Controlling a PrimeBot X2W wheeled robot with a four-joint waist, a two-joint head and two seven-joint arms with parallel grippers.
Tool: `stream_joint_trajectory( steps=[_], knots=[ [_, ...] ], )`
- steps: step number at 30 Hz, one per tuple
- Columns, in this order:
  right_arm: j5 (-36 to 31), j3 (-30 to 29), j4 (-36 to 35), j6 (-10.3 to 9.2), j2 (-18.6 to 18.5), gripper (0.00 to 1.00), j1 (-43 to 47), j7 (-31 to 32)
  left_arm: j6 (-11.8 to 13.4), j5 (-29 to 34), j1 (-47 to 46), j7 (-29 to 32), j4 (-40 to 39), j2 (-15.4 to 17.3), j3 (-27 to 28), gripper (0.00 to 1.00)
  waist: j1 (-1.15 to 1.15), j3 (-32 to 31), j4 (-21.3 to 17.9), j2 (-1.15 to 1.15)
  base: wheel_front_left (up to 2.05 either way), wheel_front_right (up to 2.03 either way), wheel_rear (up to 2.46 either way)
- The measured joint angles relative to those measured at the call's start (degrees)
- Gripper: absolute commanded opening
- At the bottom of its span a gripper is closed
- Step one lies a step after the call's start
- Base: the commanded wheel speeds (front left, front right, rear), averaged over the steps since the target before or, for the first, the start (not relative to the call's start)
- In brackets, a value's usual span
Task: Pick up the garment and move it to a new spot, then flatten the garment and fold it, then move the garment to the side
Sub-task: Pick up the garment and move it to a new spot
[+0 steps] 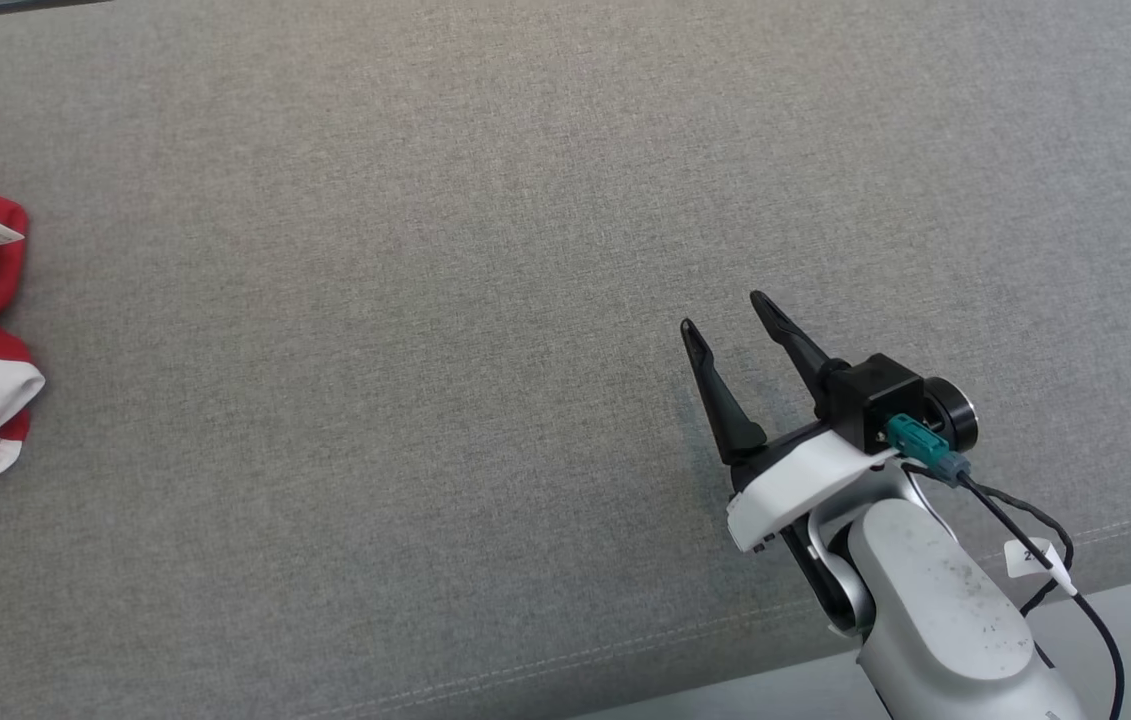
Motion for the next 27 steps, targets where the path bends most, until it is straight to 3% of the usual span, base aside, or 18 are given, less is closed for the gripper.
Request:
stream_joint_trajectory(
  steps=[10, 11, 12, 13, 27],
  knots=[
    [-0.3, -0.1, -0.3, 0.0, 0.0, 1.0, -0.3, 0.0, 0.0, -1.8, -2.3, -0.9, 2.7, 0.2, -4.2, 1.0, 0.0, 1.9, -1.3, 0.0, 0.0, 0.0, 0.0],
    [-0.3, -0.1, -0.3, 0.0, 0.0, 1.0, -0.4, 0.0, 0.0, -1.8, -2.5, -1.3, 3.1, 0.3, -4.6, 0.49, 0.0, 2.1, -1.4, 0.0, 0.0, 0.0, 0.0],
    [-0.3, -0.1, -0.3, 0.0, 0.0, 1.0, -0.5, 0.0, 0.0, -1.9, -2.7, -1.6, 3.5, 0.3, -5.0, 0.17, 0.0, 2.2, -1.5, 0.0, 0.0, 0.0, 0.0],
    [-0.4, -0.1, -0.3, 0.0, 0.0, 1.0, -0.7, 0.0, 0.0, -1.8, -2.9, -1.7, 3.8, 0.4, -5.8, 0.0, 0.0, 2.3, -1.5, 0.0, 0.0, 0.0, 0.0],
    [-0.4, -0.4, 0.2, 0.0, 0.0, 1.0, -1.0, 0.0, 0.0, -2.6, -6.8, -11.5, 3.2, 1.1, -12.1, 0.0, 0.0, 1.3, 0.2, 0.0, 0.0, 0.0, 0.0]
  ],
)
